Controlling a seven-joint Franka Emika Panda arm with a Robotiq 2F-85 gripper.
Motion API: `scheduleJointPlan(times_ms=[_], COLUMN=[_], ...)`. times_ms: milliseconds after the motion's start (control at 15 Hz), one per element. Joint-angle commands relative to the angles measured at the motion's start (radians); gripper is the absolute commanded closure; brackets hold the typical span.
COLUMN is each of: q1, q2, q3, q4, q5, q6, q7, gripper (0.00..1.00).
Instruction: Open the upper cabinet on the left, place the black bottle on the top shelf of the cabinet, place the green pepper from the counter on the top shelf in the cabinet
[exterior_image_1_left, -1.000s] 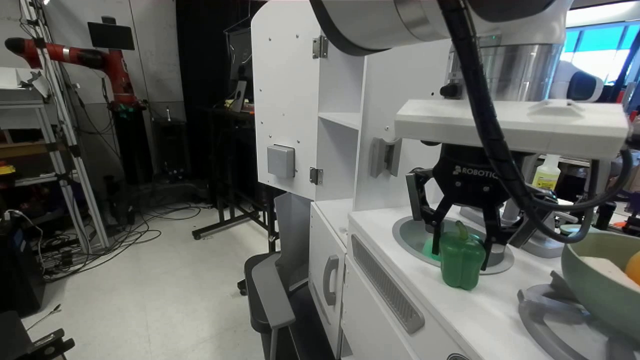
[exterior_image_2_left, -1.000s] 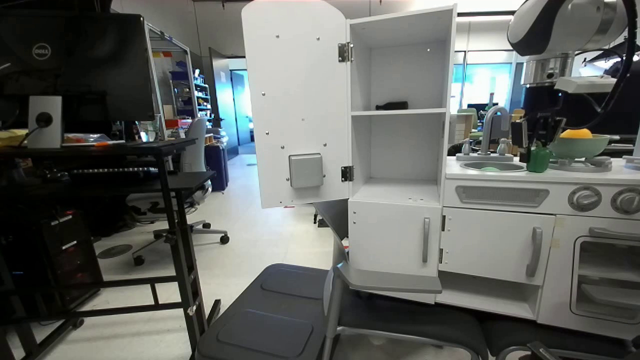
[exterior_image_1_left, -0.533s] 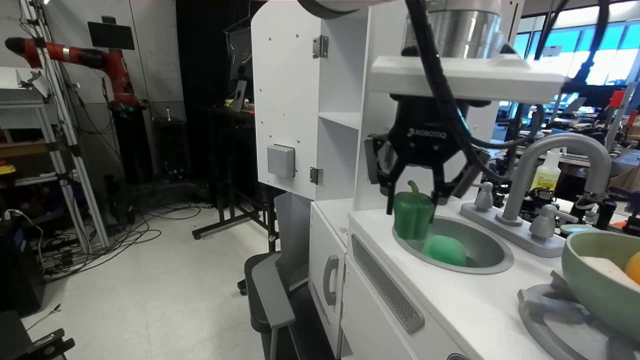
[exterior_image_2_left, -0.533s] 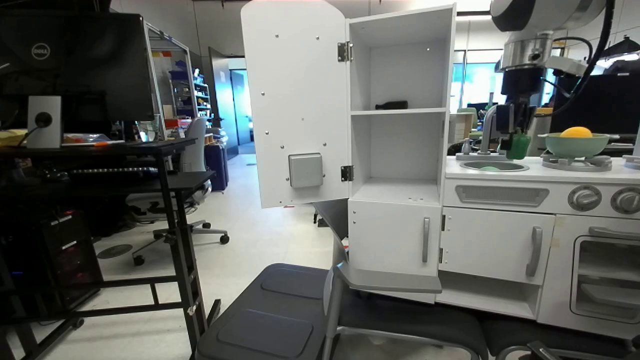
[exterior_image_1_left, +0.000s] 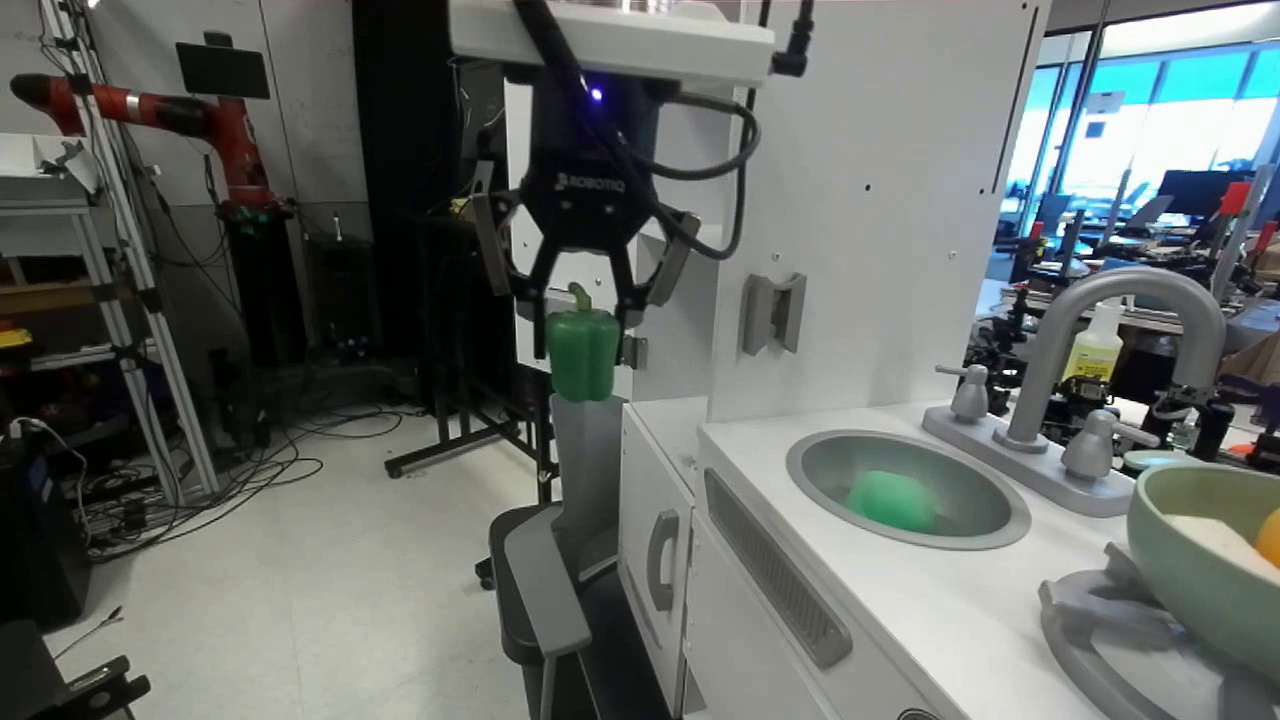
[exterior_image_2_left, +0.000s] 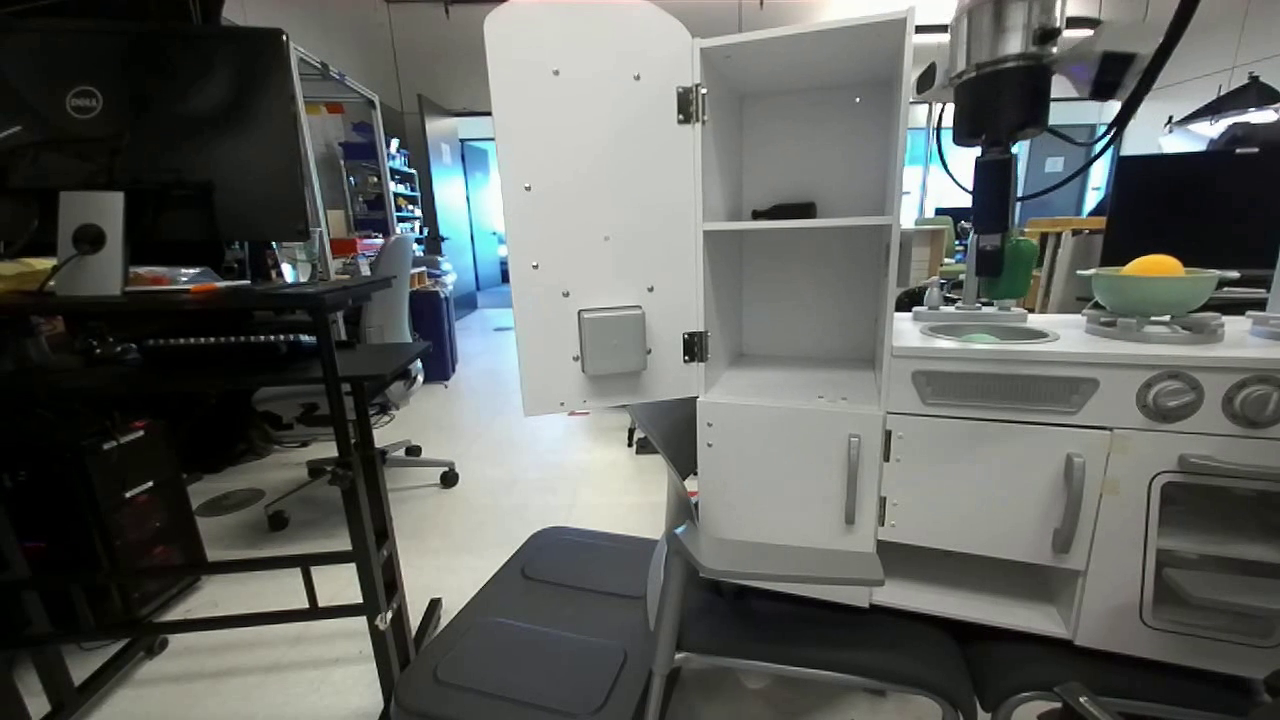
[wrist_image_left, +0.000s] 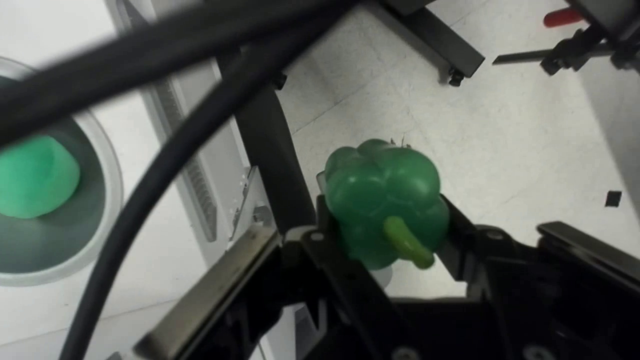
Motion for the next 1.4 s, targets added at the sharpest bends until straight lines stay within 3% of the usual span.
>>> scheduleJointPlan(times_ms=[0, 333, 667, 867, 1333], q1=[0.063, 0.132, 0.211, 0.264, 0.312], q2=[-0.179, -0.231, -0.132, -0.03, 0.211], q3=[-0.017, -0.004, 0.009, 0.0, -0.046], q4=[-0.147, -0.079, 0.03, 0.138, 0.405], q5=[-0.108, -0.299, -0.574, -0.736, -0.959], q6=[0.031, 0.085, 0.173, 0.145, 0.115], q7=[0.081, 0.343, 0.679, 0.847, 0.963], gripper=[0.77, 0.77, 0.77, 0.77, 0.77])
